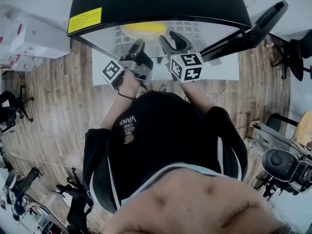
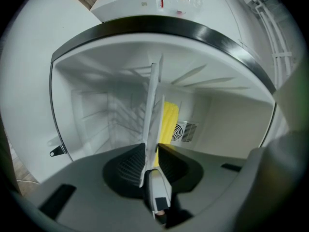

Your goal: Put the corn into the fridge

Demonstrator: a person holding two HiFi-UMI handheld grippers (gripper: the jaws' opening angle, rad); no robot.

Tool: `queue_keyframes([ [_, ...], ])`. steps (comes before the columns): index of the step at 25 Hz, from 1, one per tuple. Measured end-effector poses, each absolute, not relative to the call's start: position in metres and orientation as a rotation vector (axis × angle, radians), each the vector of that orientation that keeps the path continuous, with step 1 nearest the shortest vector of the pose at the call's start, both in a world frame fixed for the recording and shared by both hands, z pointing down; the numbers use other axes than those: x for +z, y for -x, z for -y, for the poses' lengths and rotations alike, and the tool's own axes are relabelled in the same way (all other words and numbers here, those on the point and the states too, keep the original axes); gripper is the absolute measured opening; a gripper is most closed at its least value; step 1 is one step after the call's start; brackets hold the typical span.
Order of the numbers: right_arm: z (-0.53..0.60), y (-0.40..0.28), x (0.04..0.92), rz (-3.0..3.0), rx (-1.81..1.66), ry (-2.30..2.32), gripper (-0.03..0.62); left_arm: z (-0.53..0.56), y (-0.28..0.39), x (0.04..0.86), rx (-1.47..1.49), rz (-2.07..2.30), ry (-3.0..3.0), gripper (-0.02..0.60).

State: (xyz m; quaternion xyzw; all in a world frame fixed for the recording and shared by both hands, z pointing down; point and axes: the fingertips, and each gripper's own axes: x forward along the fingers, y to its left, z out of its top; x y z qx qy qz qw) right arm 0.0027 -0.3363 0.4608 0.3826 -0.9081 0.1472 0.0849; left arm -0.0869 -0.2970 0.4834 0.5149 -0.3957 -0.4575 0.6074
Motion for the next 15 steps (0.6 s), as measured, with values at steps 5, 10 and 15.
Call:
queue_keyframes([
  [5, 0.3396, -0.0018, 0.4608, 2.710, 0.433, -1.133, 0.173, 0.2978, 0.0870, 0.4841, -1.061, 0.913, -1.188, 0.063],
  [10, 0.3396, -0.0021, 0.4608, 2.710, 0.432, -1.135, 0.173, 0.2974, 0.0869, 0.4837, -1.063, 0.910, -1.192, 0.063],
  [15, 0.3383, -0.0030, 0.4600, 2.711, 0.439, -1.142, 0.173, 0.2977, 0.0865, 0.4834, -1.056, 0.904, -1.196, 0.063],
])
